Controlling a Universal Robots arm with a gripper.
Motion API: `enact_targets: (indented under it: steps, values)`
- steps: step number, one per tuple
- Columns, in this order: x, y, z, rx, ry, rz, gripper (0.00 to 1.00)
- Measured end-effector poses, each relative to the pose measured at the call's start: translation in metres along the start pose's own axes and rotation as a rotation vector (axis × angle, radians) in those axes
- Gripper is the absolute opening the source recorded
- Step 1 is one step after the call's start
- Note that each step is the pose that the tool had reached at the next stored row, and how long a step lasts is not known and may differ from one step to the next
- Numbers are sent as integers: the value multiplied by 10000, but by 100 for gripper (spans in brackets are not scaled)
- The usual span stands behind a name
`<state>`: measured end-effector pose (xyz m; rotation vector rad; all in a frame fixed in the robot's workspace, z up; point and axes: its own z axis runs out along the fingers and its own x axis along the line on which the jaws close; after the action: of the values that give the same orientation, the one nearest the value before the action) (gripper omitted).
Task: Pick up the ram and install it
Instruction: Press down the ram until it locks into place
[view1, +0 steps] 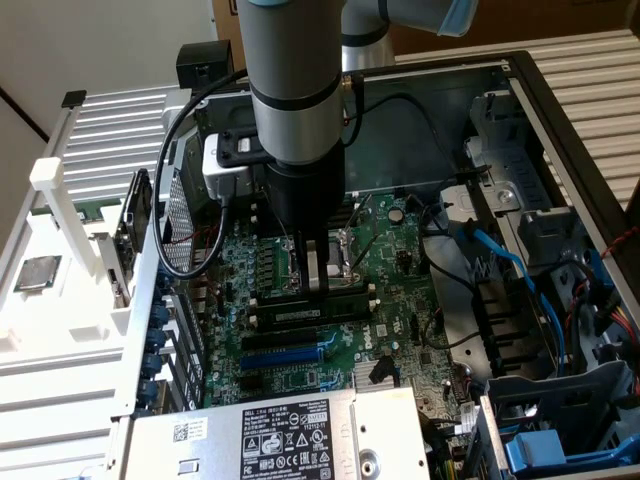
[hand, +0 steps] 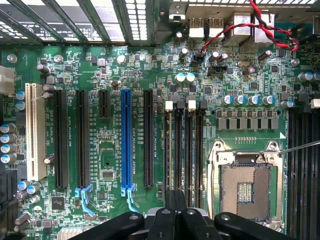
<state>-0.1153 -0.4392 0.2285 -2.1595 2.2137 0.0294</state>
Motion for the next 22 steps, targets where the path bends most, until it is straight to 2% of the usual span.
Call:
enact_targets:
  steps: [13,22]
  values:
    - [11,0,8,-1,-8,0,10]
    - [16,0,13,-2,-44,1,10]
